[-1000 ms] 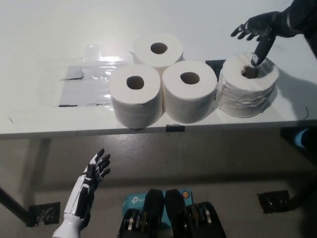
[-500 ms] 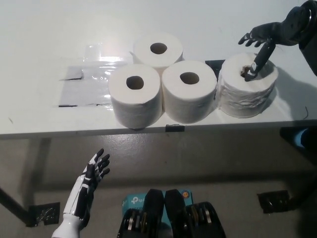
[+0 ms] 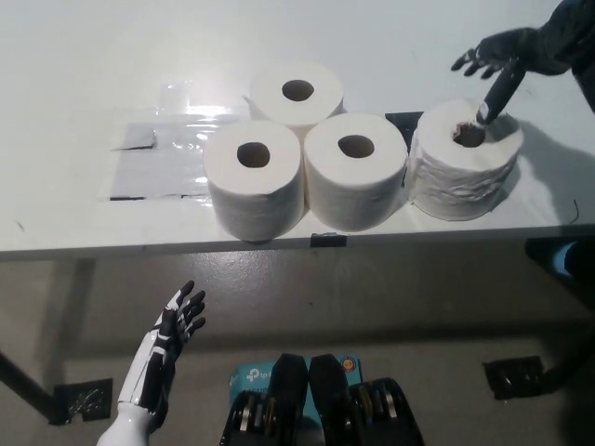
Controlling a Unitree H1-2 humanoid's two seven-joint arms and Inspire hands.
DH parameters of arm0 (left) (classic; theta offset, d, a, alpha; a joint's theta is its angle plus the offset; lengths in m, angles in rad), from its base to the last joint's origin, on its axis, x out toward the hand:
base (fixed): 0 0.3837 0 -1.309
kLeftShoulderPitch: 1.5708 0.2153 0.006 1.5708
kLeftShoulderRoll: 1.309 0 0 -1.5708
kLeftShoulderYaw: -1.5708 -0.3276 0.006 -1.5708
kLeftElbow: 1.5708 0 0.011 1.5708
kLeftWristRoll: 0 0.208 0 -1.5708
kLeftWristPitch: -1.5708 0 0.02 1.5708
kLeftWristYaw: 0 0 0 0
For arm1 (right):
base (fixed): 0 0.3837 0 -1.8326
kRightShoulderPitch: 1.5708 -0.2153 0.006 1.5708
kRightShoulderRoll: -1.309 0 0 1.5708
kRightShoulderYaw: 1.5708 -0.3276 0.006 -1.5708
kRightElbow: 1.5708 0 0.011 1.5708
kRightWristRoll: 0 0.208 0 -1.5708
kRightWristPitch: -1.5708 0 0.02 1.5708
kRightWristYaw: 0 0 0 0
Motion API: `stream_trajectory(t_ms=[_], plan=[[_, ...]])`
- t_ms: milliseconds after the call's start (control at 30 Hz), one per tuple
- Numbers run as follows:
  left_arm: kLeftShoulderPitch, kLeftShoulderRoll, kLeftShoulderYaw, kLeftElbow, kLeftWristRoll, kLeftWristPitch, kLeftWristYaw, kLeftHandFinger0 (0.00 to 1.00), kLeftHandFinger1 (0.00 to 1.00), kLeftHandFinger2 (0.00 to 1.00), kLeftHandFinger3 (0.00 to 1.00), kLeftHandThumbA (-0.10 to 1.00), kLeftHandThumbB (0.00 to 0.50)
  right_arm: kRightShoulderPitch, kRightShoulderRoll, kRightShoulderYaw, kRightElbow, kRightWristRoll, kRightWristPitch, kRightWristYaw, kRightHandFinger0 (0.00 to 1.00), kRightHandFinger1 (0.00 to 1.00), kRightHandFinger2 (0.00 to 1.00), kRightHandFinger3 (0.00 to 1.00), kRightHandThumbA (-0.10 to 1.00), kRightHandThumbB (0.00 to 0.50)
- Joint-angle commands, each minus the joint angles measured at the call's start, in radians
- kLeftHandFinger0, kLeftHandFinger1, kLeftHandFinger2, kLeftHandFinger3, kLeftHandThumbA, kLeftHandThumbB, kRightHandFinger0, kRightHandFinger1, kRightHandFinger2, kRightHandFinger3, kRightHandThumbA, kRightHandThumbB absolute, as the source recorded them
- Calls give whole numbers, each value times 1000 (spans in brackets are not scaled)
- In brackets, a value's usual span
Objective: A few rolls of toilet paper are kept infront of the robot and the robot uses its right hand to lift one of the rolls and and places it on top of the other rolls to stack it.
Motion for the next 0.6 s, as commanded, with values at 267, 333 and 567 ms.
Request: stream_trajectory(t_ms=[267,333,567], plan=[[8,13,4,-27,3,-40,-17,1000,1000,1000,1000,1000,139,-112,-26,-34,0,3,14,16,1000,1000,1000,1000,1000,370],[8,12,3,-29,2,-36,-17,1000,1000,1000,1000,1000,141,-112,-25,-34,4,3,20,22,1000,1000,1000,1000,1000,367],[6,11,5,-30,-1,-38,-16,1000,1000,1000,1000,1000,145,-90,-14,-20,14,-11,1,21,1000,1000,1000,1000,1000,368]])
